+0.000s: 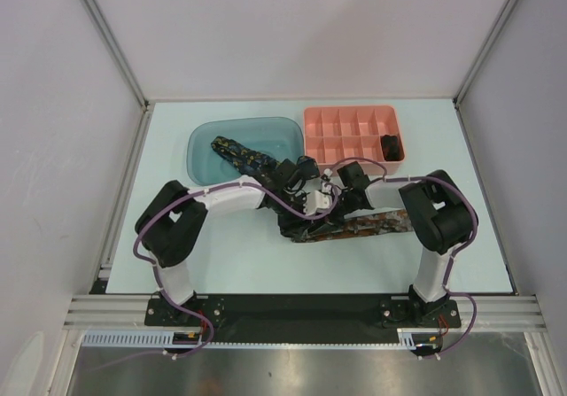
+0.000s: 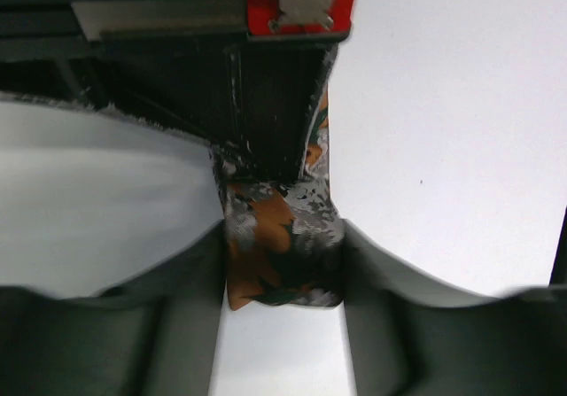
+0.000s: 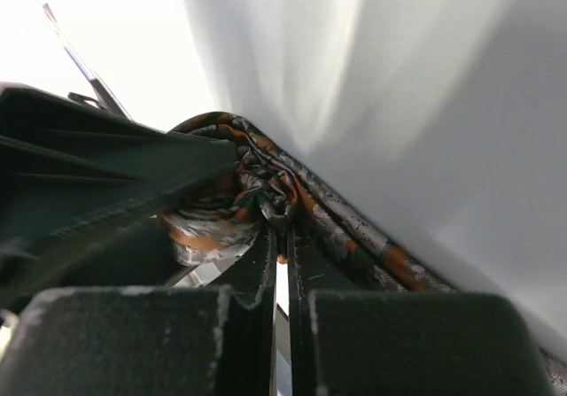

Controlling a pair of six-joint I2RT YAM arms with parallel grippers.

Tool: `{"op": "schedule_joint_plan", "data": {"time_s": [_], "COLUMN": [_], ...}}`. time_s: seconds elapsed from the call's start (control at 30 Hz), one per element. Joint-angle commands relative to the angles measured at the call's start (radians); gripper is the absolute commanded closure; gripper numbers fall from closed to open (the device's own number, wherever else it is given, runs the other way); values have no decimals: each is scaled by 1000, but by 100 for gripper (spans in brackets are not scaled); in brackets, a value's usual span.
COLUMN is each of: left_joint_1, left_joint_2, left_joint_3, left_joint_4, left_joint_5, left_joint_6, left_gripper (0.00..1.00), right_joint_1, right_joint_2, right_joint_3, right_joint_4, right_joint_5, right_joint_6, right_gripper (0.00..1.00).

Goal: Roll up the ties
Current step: Roll the tie at the center of the board.

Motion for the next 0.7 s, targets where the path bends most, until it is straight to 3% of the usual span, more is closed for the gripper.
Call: {"op": "schedule_joint_plan", "data": {"time_s": [0.0, 0.07, 0.33, 0.57, 0.67], "left_joint_1": [18, 27, 31, 28, 15], "left_joint_2": [-76, -89, -63, -60, -31], "left_joint_3": [-5, -35, -29, -2, 40], "left_joint_4": [-34, -21, 29, 49, 55], "left_joint_5": [18, 24, 27, 62, 70], "left_joint_6": [67, 71, 51, 35, 2], "left_gripper": [39, 34, 30, 58, 59], "right_joint_1": [-14, -28, -31, -31, -30], "right_joint_2": [47, 47, 44, 42, 48], "right_joint_3": [2, 1, -1, -5, -5], "right_joint_4": [42, 29, 18, 10, 10], "right_joint_5": [105, 114, 111, 113, 110], "right_joint_6": [16, 8, -4, -20, -21], "right_gripper": [100, 100, 100, 100, 100]}}
